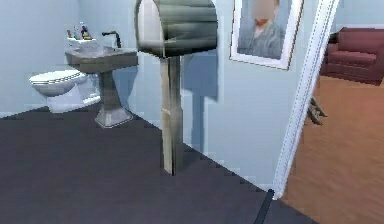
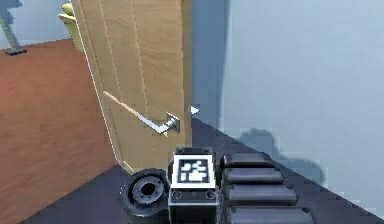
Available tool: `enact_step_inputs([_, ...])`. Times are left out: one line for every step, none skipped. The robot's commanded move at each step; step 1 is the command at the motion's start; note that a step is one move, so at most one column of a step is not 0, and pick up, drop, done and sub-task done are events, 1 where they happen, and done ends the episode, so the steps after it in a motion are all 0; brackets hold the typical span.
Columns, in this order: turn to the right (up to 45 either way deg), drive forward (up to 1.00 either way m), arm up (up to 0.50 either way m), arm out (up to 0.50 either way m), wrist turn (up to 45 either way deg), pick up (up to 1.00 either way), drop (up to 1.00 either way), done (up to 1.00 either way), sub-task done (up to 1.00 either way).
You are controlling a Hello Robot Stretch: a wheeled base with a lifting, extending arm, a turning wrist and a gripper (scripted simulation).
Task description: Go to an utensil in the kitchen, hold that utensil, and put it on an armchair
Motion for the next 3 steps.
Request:
enact_step_inputs([45.0,0.0,0.0,0.0,0.0,0.0,0.0,0.0,0.0])
enact_step_inputs([0.0,1.0,0.0,0.0,0.0,0.0,0.0,0.0,0.0])
enact_step_inputs([6.0,0.0,0.0,0.0,0.0,0.0,0.0,0.0,0.0])
